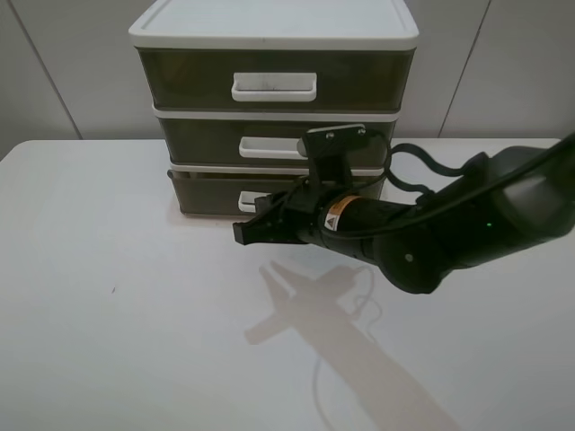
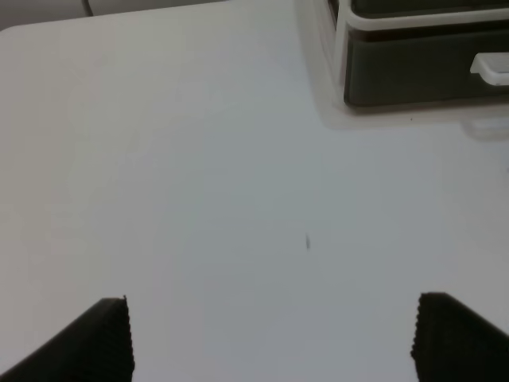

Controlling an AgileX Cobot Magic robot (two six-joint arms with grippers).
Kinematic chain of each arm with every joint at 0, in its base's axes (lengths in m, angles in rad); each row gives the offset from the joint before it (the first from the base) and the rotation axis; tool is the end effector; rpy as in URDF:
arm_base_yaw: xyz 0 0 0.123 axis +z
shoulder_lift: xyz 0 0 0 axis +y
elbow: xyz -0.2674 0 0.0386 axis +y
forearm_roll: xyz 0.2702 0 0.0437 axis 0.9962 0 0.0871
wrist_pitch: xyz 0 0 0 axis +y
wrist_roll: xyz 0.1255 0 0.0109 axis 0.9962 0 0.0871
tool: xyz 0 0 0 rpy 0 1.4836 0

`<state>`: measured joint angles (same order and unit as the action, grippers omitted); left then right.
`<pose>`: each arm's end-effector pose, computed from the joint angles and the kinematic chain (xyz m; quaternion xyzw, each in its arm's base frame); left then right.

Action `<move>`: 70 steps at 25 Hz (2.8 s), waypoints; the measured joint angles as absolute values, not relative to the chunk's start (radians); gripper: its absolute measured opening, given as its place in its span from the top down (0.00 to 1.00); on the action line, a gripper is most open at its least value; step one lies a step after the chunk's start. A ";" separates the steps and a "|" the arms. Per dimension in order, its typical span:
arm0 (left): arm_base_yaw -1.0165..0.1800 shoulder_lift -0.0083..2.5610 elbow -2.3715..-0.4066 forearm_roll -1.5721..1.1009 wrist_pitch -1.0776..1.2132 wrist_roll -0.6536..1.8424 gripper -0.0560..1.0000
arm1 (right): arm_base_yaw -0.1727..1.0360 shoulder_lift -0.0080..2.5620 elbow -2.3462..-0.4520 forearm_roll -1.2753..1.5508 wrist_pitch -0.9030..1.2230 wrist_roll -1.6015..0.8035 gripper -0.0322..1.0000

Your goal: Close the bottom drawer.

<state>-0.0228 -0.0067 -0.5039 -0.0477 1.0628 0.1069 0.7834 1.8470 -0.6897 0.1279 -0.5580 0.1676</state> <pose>0.0591 -0.0066 0.2735 0.0562 0.8489 -0.0017 0.5255 0.2667 0.2536 0.0778 -0.2002 0.8402 0.2291 0.4489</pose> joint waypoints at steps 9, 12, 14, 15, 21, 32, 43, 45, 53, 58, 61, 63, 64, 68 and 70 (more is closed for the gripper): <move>-0.023 -0.007 -0.504 -0.048 1.063 0.107 0.27 | 0.551 1.411 -0.539 0.375 -0.264 0.030 0.19; -0.023 -0.007 -0.504 -0.048 1.063 0.107 0.27 | 0.400 1.210 -0.531 0.395 -0.039 -0.033 0.17; -0.023 -0.007 -0.504 -0.048 1.063 0.107 0.27 | 0.315 1.089 -0.531 0.371 0.089 -0.040 0.17; -0.023 -0.007 -0.504 -0.048 1.063 0.107 0.27 | 0.274 1.023 -0.531 0.355 0.154 -0.040 0.17; -0.023 -0.007 -0.504 -0.048 1.063 0.107 0.27 | 0.095 0.652 -0.530 0.239 0.466 0.000 0.17; -0.023 -0.007 -0.504 -0.048 1.063 0.107 0.27 | 0.031 0.169 -0.602 0.127 0.923 0.019 0.17; -0.023 -0.007 -0.504 -0.048 1.063 0.107 0.27 | 0.031 0.072 -0.602 0.035 0.983 0.019 0.17; -0.023 -0.007 -0.504 -0.048 1.063 0.107 0.27 | 0.031 0.072 -0.596 0.018 1.005 0.019 0.17; -0.023 -0.007 -0.504 -0.048 1.063 0.107 0.27 | 0.031 0.071 -0.519 -0.030 1.059 0.052 0.17; -0.023 -0.007 -0.504 -0.048 1.063 0.107 0.27 | 0.028 -0.001 -0.519 -0.048 1.059 0.073 0.17; -0.023 -0.007 -0.504 -0.047 1.063 0.107 0.27 | 0.019 -0.001 -0.519 -0.055 1.060 0.083 0.17; -0.023 -0.007 -0.504 -0.047 1.063 0.107 0.27 | -0.010 -0.001 -0.519 -0.056 1.060 0.087 0.17; -0.023 -0.007 -0.504 -0.047 1.063 0.107 0.27 | -0.022 -0.001 -0.519 -0.056 1.060 0.087 0.17; -0.023 -0.007 -0.504 -0.047 1.063 0.107 0.27 | -0.036 -0.001 -0.519 -0.056 1.060 0.087 0.17; -0.023 -0.007 -0.504 -0.047 1.063 0.107 0.27 | -0.027 -0.001 -0.519 -0.056 1.060 0.087 0.17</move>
